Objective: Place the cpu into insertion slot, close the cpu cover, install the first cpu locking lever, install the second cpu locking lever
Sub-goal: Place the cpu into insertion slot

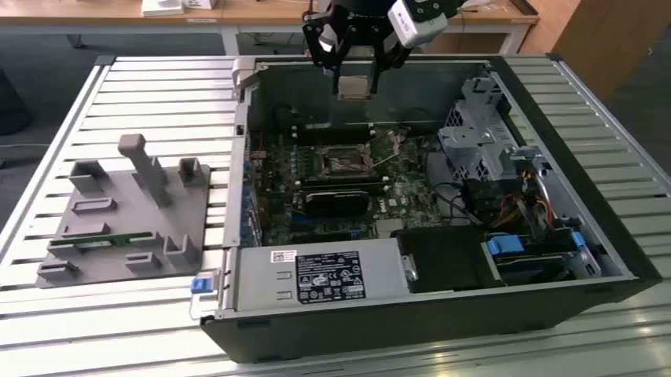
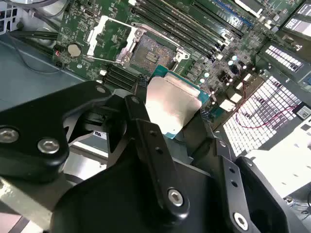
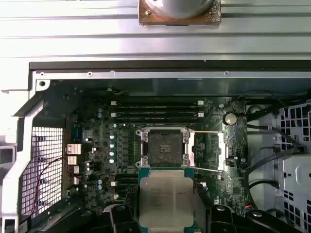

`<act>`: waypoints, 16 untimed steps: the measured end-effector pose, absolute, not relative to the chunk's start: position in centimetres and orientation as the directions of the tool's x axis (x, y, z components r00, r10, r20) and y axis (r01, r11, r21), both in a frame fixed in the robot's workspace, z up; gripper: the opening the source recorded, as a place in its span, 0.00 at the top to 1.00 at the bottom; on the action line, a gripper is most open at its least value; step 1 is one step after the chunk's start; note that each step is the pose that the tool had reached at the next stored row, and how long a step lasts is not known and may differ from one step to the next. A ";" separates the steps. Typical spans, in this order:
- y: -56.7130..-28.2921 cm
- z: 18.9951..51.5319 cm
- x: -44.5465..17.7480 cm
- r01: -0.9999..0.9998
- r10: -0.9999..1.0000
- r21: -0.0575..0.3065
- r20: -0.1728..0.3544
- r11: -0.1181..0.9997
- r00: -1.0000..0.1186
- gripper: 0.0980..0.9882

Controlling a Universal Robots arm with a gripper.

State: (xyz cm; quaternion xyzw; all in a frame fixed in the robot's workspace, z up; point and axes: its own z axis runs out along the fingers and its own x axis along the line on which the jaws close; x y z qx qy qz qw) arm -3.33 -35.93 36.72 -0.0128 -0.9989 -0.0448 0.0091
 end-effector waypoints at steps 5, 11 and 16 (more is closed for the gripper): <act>-35.9 36.7 -3.3 0.026 0.025 0.089 0.019 0.996 -1.000 0.50; -35.9 36.7 -3.3 0.029 0.027 0.089 0.019 0.996 -0.999 0.50; -35.9 36.7 -3.4 0.070 0.068 0.089 0.019 0.994 -0.997 0.50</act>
